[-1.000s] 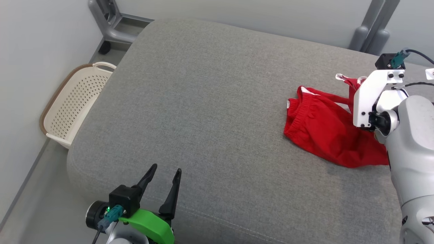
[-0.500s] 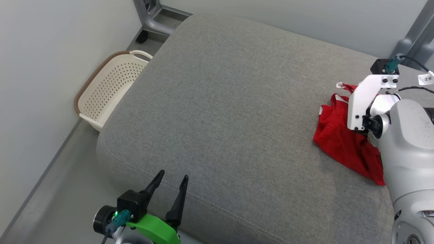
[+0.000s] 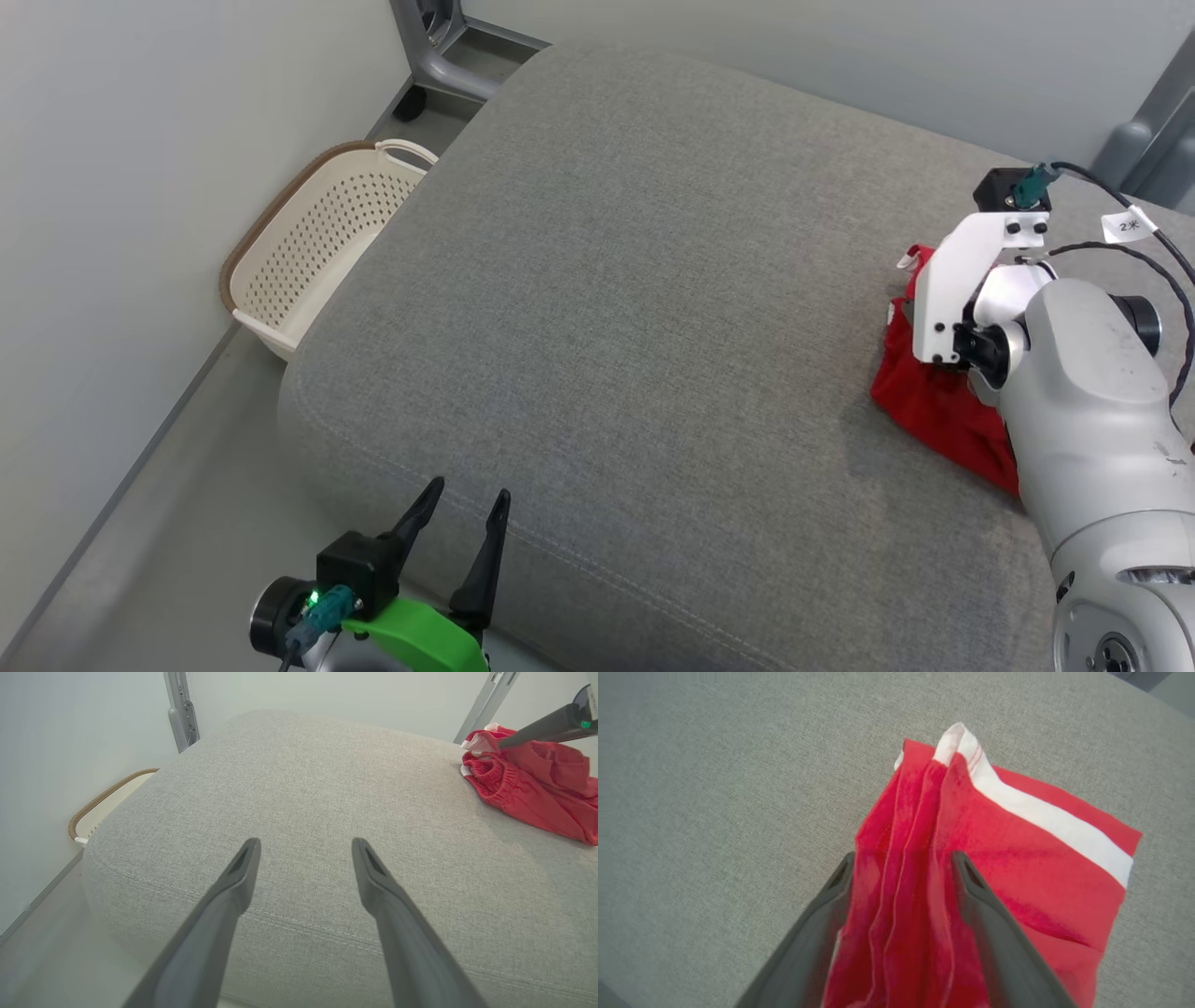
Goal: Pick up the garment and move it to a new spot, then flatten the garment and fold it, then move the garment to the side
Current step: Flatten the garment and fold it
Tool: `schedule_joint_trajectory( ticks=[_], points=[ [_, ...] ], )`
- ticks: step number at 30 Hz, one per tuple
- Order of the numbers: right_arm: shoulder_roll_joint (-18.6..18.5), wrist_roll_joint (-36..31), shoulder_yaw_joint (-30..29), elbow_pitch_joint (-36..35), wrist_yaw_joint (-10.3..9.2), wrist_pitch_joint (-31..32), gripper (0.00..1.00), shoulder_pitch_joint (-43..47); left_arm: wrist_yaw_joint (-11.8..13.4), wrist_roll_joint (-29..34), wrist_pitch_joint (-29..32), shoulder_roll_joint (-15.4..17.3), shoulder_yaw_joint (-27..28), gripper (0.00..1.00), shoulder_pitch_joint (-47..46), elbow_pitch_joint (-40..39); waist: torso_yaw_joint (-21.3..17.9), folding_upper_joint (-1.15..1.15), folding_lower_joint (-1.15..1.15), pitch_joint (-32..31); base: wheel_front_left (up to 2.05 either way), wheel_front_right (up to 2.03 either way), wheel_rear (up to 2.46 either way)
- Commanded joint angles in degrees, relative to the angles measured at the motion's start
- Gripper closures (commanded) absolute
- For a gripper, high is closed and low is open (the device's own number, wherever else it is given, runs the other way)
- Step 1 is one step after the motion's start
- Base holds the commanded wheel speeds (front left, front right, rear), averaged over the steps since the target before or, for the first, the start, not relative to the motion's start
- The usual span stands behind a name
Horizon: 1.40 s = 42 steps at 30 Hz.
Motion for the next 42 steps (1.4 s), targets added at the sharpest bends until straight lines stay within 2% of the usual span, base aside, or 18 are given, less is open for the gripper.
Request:
schedule_joint_trajectory(
  ticks=[1, 7, 15, 17, 18, 29, 42],
  points=[
    [-0.3, 0.7, 0.3, 0.2, -0.03, -0.7, 0.0, -1.0, 0.3, 0.0, -0.2, 0.3, 0.2, 0.0, 0.3, -0.1, -0.8, 0.0, 0.0, -0.6, 0.0, 0.0, 0.0],
    [-1.4, 4.2, 2.4, -0.8, -0.02, -6.7, 0.0, -1.4, 0.7, -0.4, 0.0, 1.2, 0.5, 0.0, 0.3, -0.5, -4.4, 0.0, 0.0, -2.3, 0.0, 0.0, 0.0],
    [-4.7, 6.5, 3.7, -1.1, -0.02, -13.0, 0.01, 4.2, 1.0, -0.7, 0.5, 2.0, 0.5, 0.0, 0.4, -0.9, -7.4, 0.0, 0.0, -3.9, 0.0, 0.0, 0.0],
    [-5.0, 7.1, 4.3, -1.2, -0.02, -14.4, 0.62, 5.8, 1.1, -0.8, 0.5, 2.0, 0.3, 0.0, 0.5, -1.0, -7.6, 0.0, 0.0, -4.0, 0.0, 0.0, 0.0],
    [-5.1, 7.3, 4.7, -1.3, -0.03, -15.1, 1.0, 6.6, 1.1, -0.8, 0.5, 1.9, 0.2, 0.0, 0.6, -1.1, -7.7, 0.0, 0.0, -3.9, 0.0, 0.0, 0.0],
    [-2.1, 9.0, 12.3, -2.0, -0.03, -21.1, 1.0, 12.2, 1.2, -1.5, -0.3, 2.0, 0.4, 0.0, 0.4, -0.6, -6.5, 0.0, 0.0, -2.7, 0.0, 0.0, 0.0],
    [1.6, 10.8, 16.2, 2.7, -0.02, -21.6, 1.0, 10.4, 0.6, -1.9, -1.1, 0.7, -0.5, 0.0, -0.8, 0.8, -2.9, 0.0, 0.0, -1.3, 0.0, 0.0, 0.0]
  ],
)
